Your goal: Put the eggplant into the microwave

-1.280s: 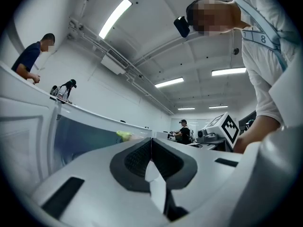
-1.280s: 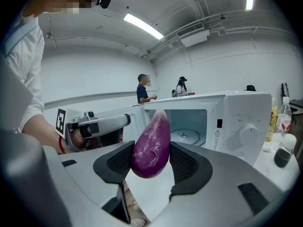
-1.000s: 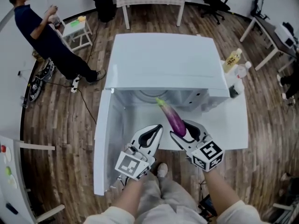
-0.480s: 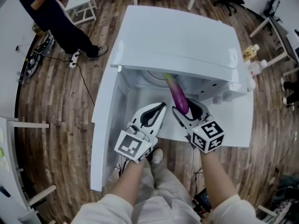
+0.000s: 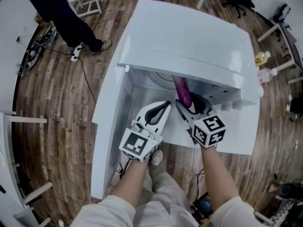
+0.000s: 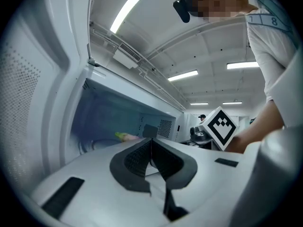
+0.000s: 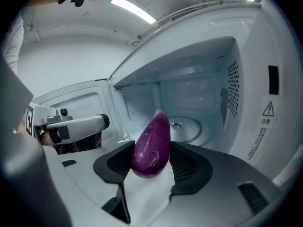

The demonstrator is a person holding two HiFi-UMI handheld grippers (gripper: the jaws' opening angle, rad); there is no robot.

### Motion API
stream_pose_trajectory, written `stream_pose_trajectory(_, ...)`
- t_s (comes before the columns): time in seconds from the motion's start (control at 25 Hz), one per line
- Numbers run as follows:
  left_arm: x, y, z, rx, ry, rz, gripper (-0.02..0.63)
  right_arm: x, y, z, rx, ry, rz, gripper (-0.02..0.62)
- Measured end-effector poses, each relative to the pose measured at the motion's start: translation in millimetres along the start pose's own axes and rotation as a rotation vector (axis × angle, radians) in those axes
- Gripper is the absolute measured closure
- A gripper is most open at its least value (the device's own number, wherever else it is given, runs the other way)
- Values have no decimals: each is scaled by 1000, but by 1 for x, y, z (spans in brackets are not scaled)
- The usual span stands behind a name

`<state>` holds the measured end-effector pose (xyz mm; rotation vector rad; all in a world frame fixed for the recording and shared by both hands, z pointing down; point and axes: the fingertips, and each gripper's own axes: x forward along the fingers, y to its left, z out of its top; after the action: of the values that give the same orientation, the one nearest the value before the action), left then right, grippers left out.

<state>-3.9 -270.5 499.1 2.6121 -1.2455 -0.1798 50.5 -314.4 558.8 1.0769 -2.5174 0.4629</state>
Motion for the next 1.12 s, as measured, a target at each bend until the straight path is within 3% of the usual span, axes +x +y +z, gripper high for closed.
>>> stream_pose_trajectory(0.64, 34, 37, -15, 23, 37, 85, 600, 35, -23, 14, -2, -105, -88, 348)
stream_pose_trajectory(1.12, 37, 35, -14, 16, 26, 88, 601, 54, -34, 15, 7, -70, -158, 348)
